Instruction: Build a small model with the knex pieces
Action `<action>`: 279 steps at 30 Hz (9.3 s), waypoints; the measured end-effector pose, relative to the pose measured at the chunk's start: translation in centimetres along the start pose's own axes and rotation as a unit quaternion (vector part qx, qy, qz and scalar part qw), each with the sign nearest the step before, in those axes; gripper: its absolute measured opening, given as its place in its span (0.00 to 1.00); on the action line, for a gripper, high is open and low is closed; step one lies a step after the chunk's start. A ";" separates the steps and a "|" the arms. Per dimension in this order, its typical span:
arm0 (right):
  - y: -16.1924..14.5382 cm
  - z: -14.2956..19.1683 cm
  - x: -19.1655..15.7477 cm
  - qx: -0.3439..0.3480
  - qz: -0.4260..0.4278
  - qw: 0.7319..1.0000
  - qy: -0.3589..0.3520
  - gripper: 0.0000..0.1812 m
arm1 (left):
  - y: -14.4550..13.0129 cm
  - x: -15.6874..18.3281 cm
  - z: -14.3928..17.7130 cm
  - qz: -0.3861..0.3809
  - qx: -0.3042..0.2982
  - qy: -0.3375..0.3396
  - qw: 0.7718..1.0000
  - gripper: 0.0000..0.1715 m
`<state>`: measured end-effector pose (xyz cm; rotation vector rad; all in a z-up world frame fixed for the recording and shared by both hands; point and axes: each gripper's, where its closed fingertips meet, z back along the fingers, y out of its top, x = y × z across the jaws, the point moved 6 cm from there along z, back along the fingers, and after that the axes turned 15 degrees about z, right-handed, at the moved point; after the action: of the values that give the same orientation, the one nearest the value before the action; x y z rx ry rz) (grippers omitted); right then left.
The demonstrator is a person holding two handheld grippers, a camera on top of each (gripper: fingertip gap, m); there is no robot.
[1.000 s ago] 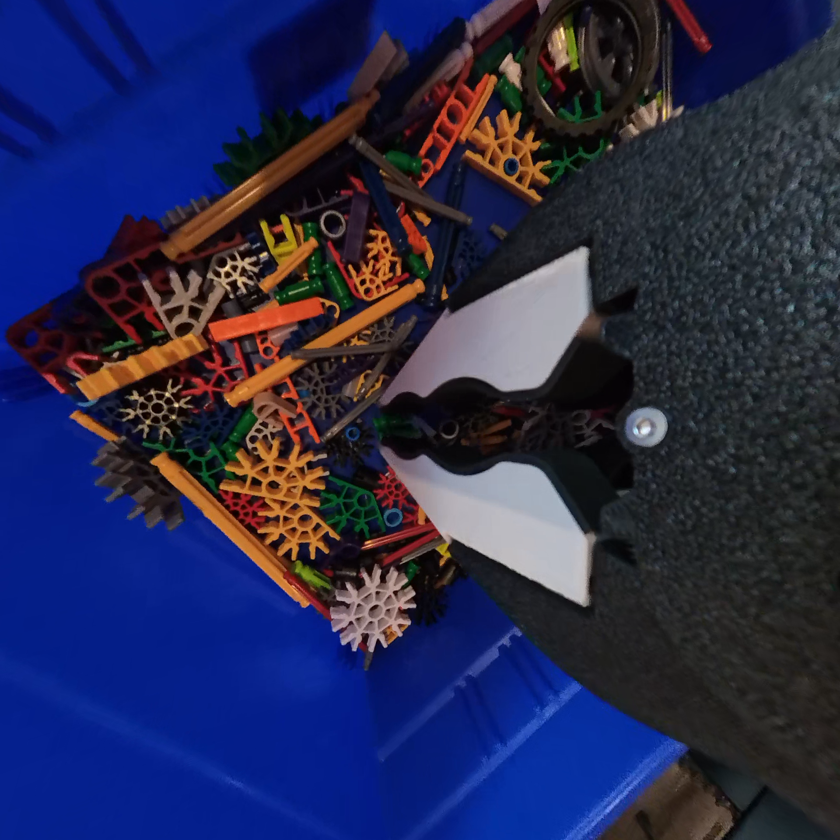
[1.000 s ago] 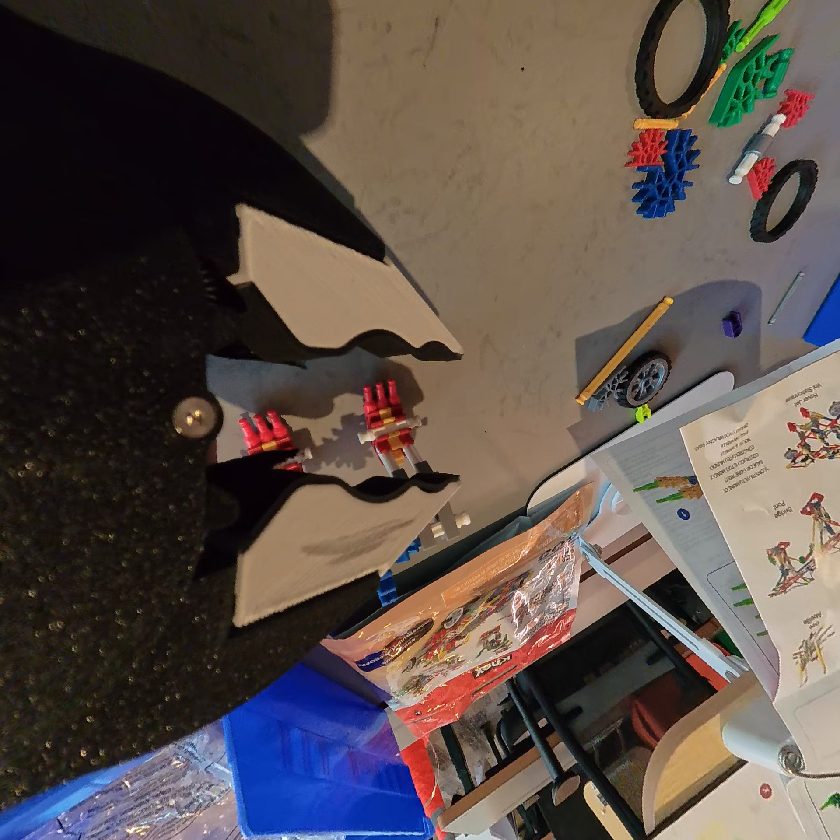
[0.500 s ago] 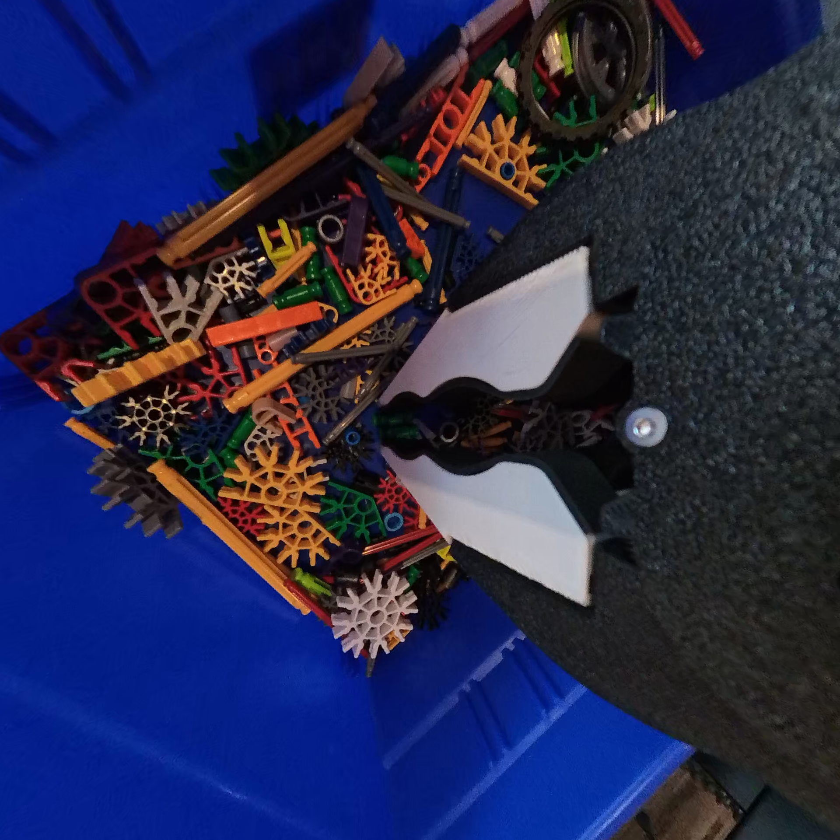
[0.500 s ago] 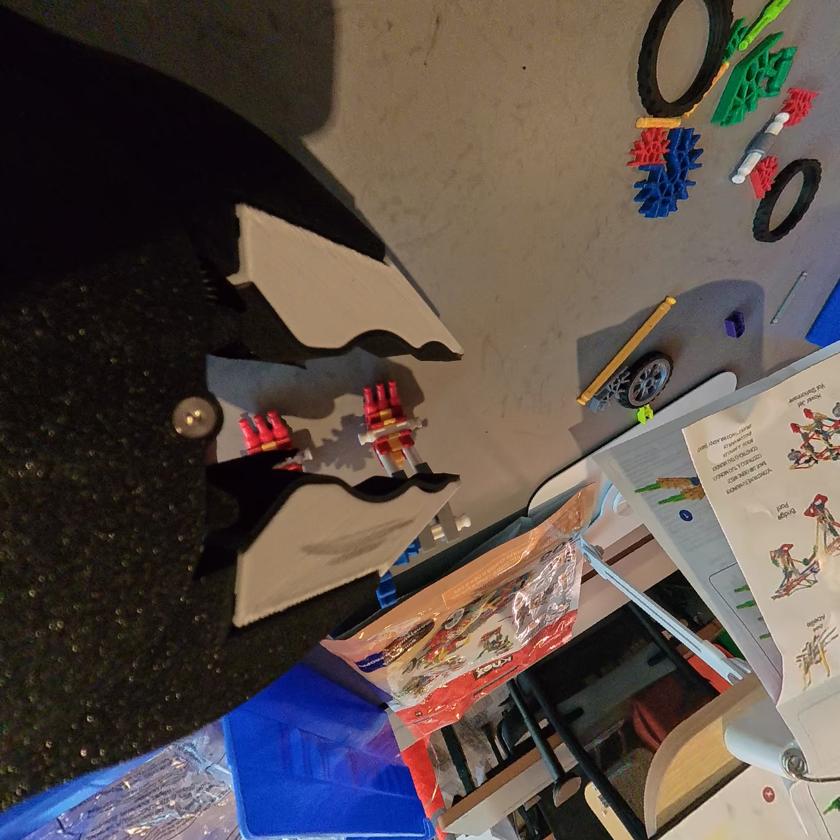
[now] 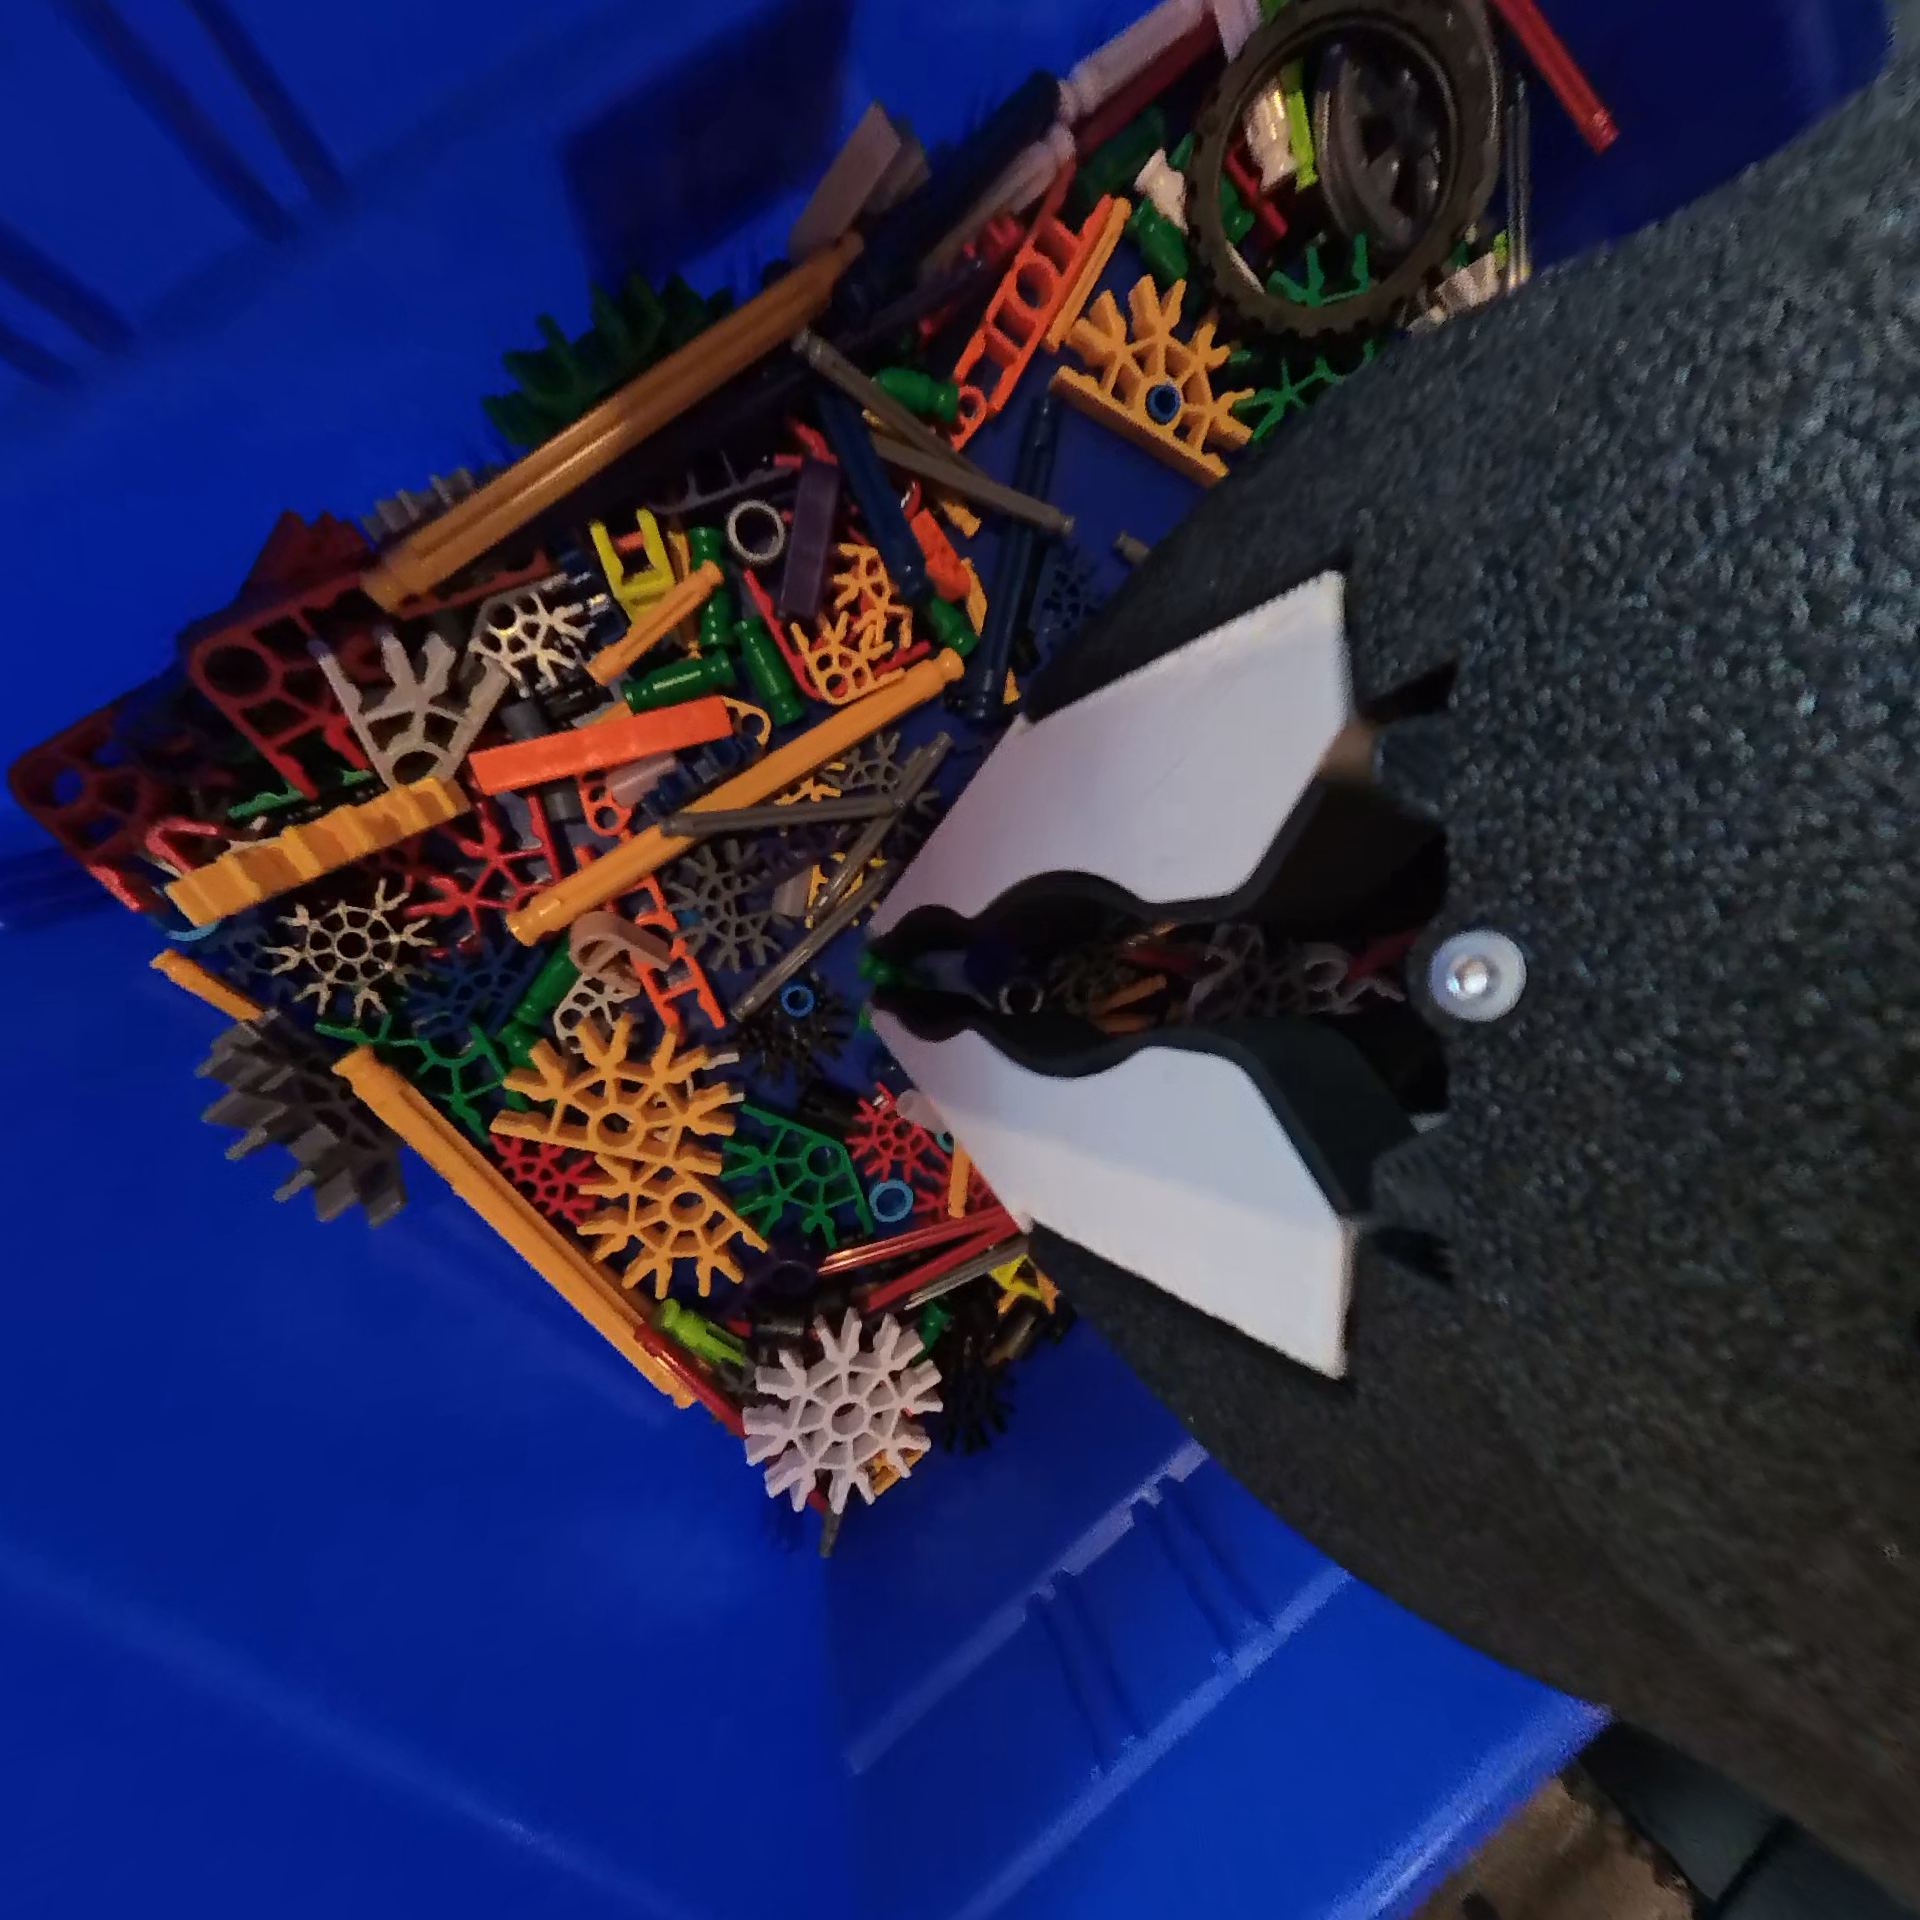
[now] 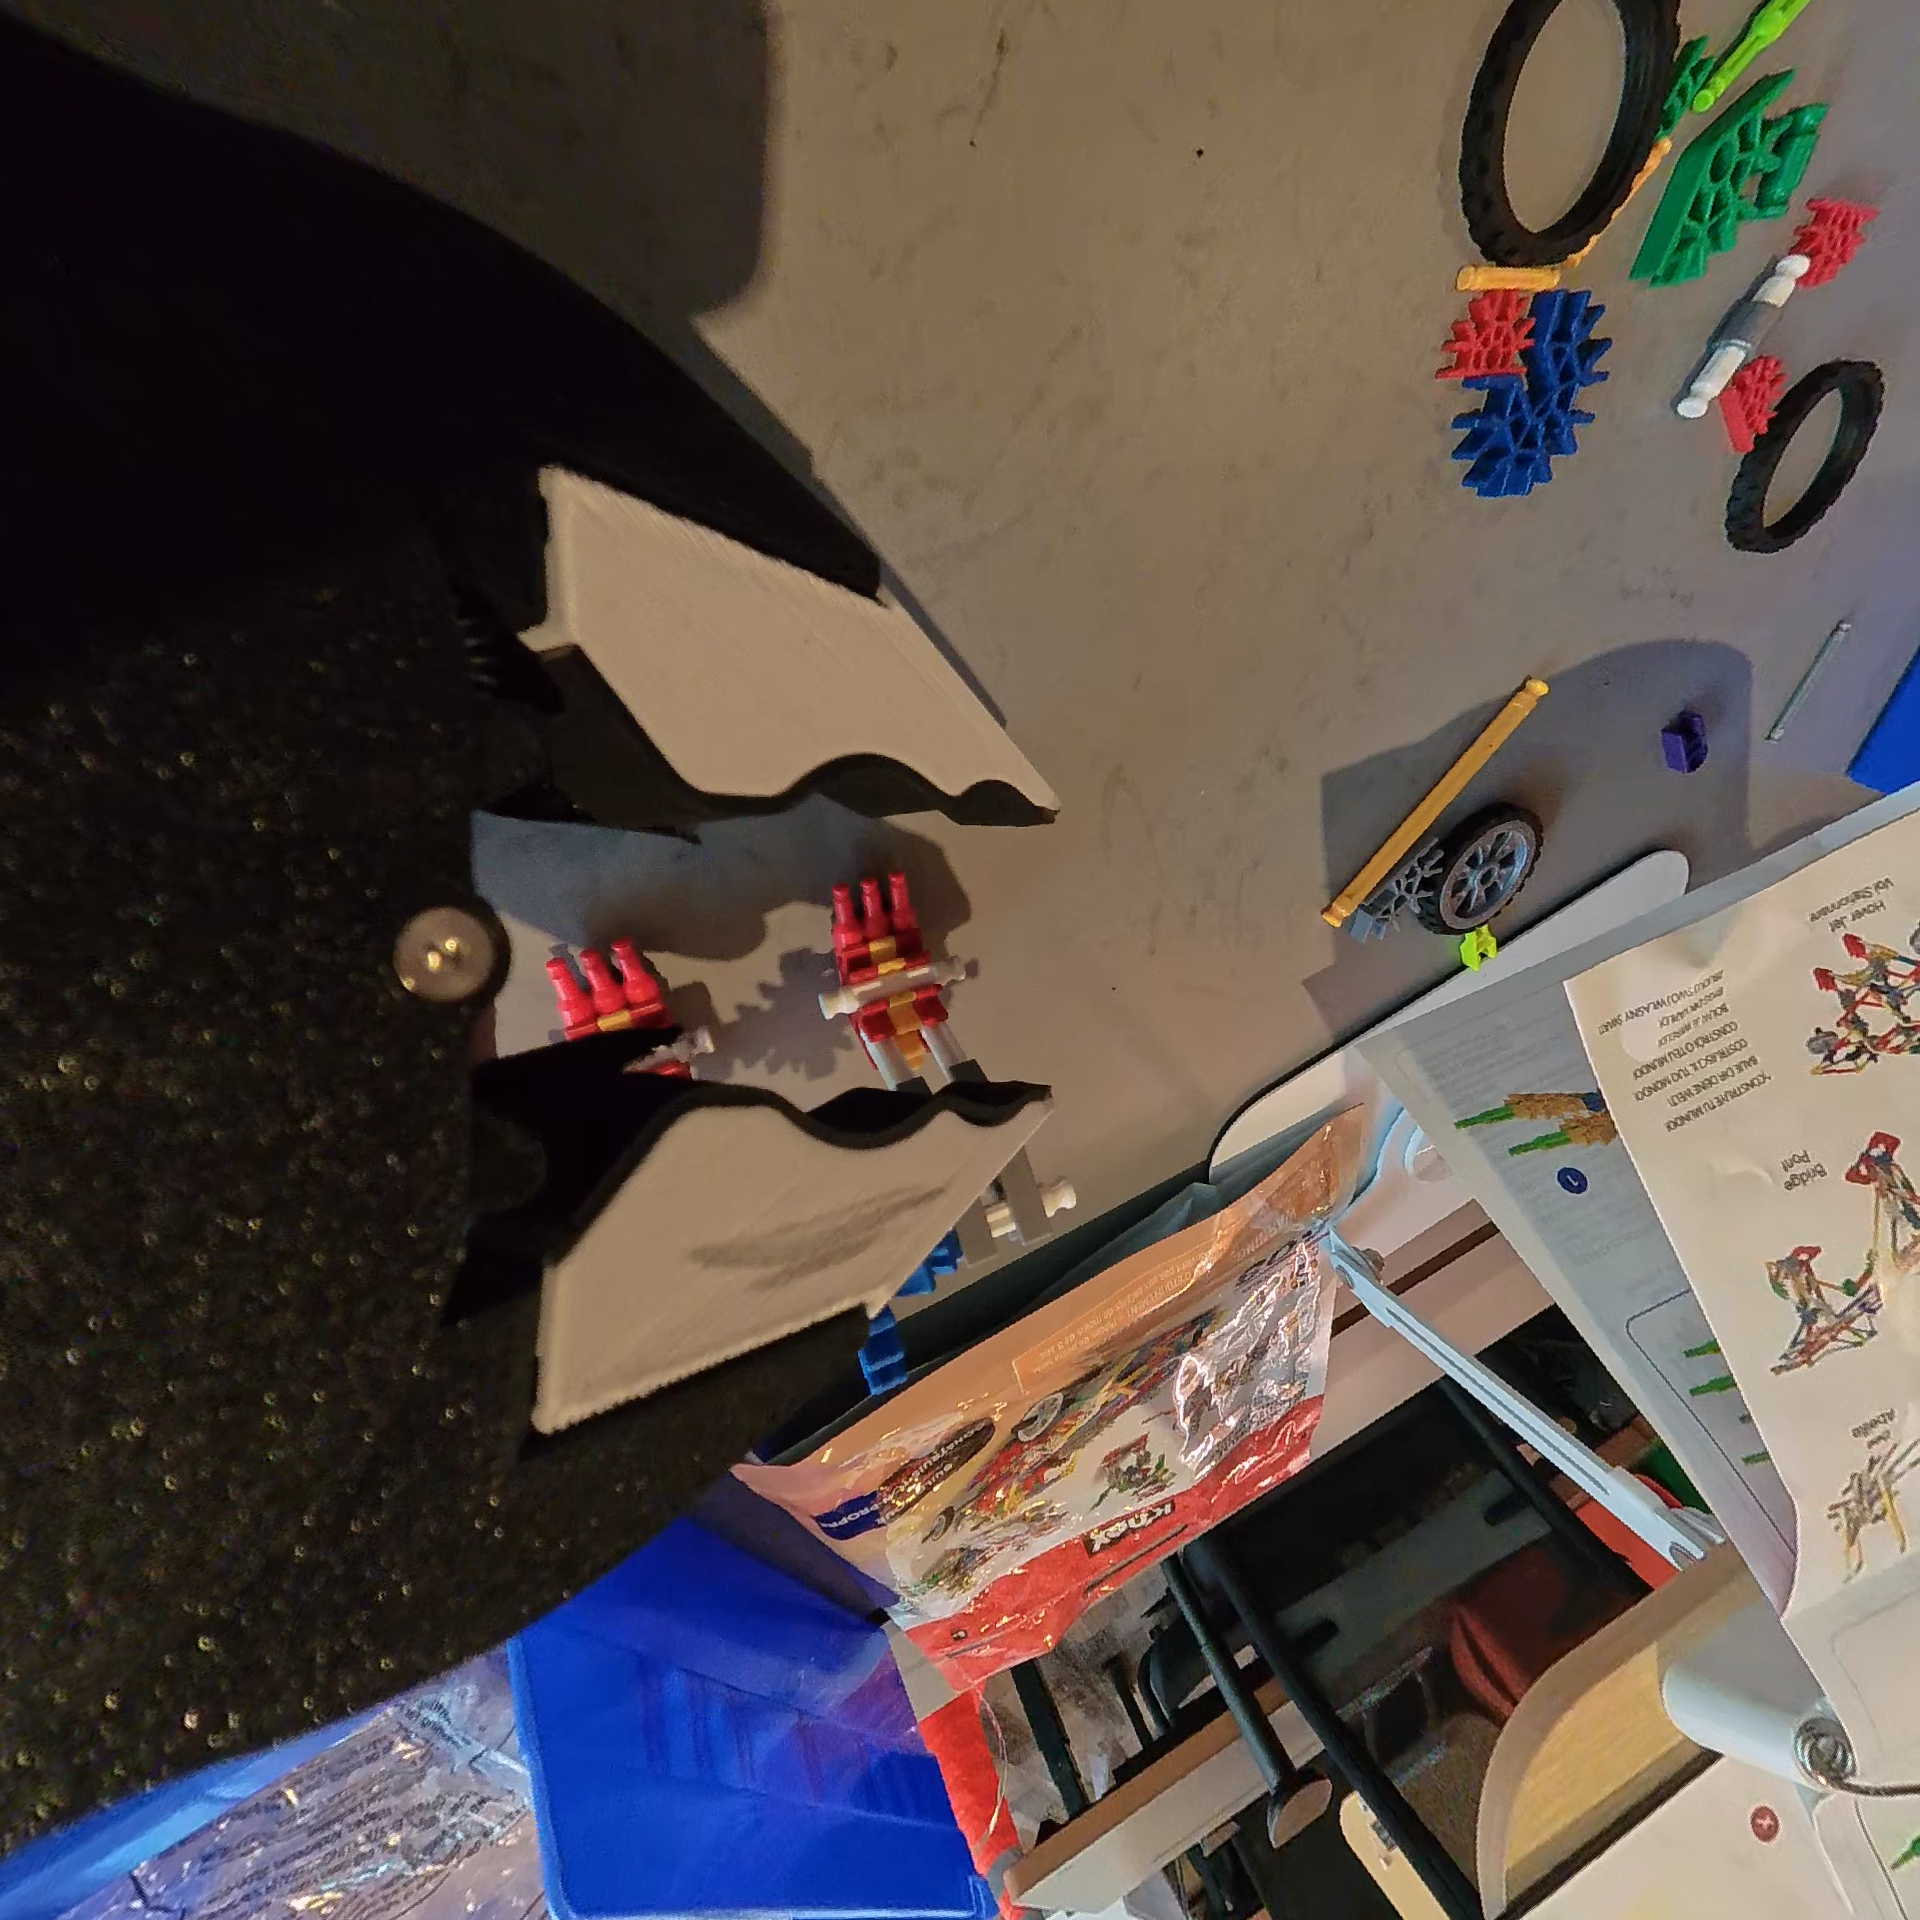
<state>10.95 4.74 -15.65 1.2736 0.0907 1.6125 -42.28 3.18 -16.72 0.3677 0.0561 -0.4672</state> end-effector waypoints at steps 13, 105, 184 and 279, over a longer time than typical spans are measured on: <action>0.0 0.0 0.0 -0.003 0.002 1.000 -0.001 0.27 | -0.2 0.2 0.0 -0.006 0.003 0.011 1.000 0.03; -0.6 -0.4 0.0 -0.017 -0.002 1.000 0.000 0.27 | 0.4 -1.2 -0.2 0.007 -0.048 0.006 0.999 0.07; -0.7 -0.5 -0.3 -0.028 0.004 1.000 0.008 0.27 | 1.5 -2.0 -0.7 0.130 -0.026 -0.038 0.990 0.07; -0.6 -0.5 -0.6 -0.038 0.013 0.999 0.014 0.27 | 1.2 -2.1 -0.1 0.133 -0.002 -0.032 0.991 0.14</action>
<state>10.89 4.87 -16.65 1.1984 0.0289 1.6405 -43.58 5.11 -16.08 0.3496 -0.0537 -0.2150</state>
